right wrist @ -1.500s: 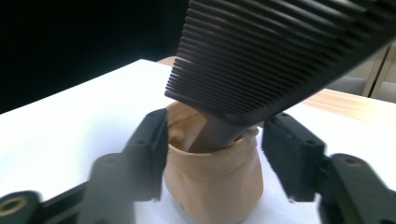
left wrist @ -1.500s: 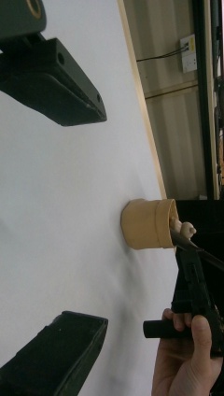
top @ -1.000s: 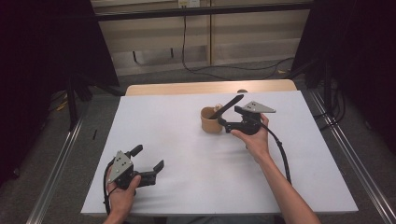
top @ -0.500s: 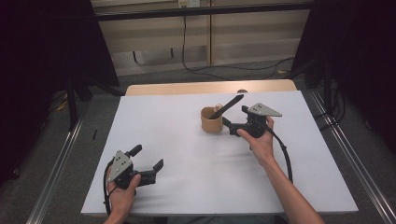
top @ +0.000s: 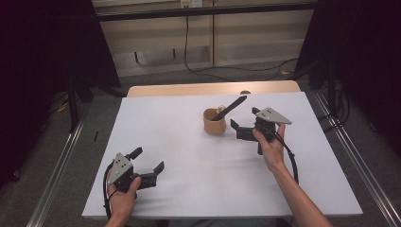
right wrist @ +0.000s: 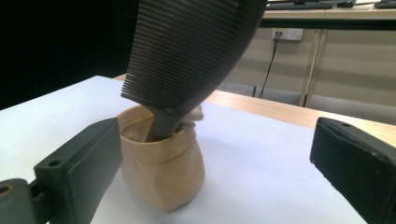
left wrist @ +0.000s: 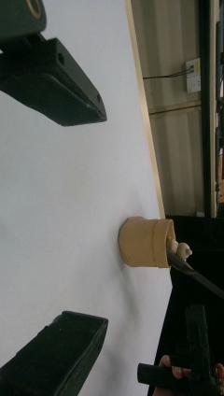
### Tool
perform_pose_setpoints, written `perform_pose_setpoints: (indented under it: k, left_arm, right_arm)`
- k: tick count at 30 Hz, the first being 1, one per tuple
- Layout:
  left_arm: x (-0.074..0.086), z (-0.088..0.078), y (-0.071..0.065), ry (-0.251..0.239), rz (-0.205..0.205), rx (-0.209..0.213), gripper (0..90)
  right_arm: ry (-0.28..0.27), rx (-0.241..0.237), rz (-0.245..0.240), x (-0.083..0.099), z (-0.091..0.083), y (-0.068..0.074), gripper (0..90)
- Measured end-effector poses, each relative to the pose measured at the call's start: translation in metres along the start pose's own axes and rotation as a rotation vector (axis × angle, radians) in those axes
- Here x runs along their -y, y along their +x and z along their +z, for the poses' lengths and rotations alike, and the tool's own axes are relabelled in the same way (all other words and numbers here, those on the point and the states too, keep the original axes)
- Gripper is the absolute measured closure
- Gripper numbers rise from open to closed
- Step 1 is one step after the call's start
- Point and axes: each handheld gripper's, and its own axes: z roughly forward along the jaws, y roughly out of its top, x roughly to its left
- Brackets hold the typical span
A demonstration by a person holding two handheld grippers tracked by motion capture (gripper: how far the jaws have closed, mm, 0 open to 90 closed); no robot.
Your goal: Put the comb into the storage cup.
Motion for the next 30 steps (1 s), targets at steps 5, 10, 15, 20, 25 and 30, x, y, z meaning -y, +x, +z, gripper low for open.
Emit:
perform_pose_setpoints:
  k: [5,10,15,20,25,30]
  left_arm:
    - [0.001,0.000,0.001,-0.005,-0.022,-0.019,2.9]
    - [0.000,-0.001,0.001,-0.005,-0.012,-0.017,2.9]
    - [0.000,-0.002,0.001,-0.013,-0.023,-0.006,2.9]
    - [0.000,-0.002,0.001,-0.007,-0.033,-0.010,3.0]
    - [0.000,-0.003,0.001,-0.008,-0.021,-0.016,2.9]
    - [0.000,-0.004,0.002,-0.011,-0.022,-0.029,2.9]
  right_arm:
    - [-0.004,0.028,-0.027,0.001,-0.008,-0.001,1.7]
    - [-0.026,0.025,-0.022,0.001,-0.016,0.000,1.4]
    - [-0.034,0.064,-0.002,0.003,-0.024,0.002,0.0]
    - [-0.050,0.096,-0.021,0.007,-0.034,0.004,0.0]
    - [-0.071,0.094,-0.042,0.011,-0.043,0.008,0.4]
    - [-0.083,0.086,-0.051,0.015,-0.054,0.013,0.4]
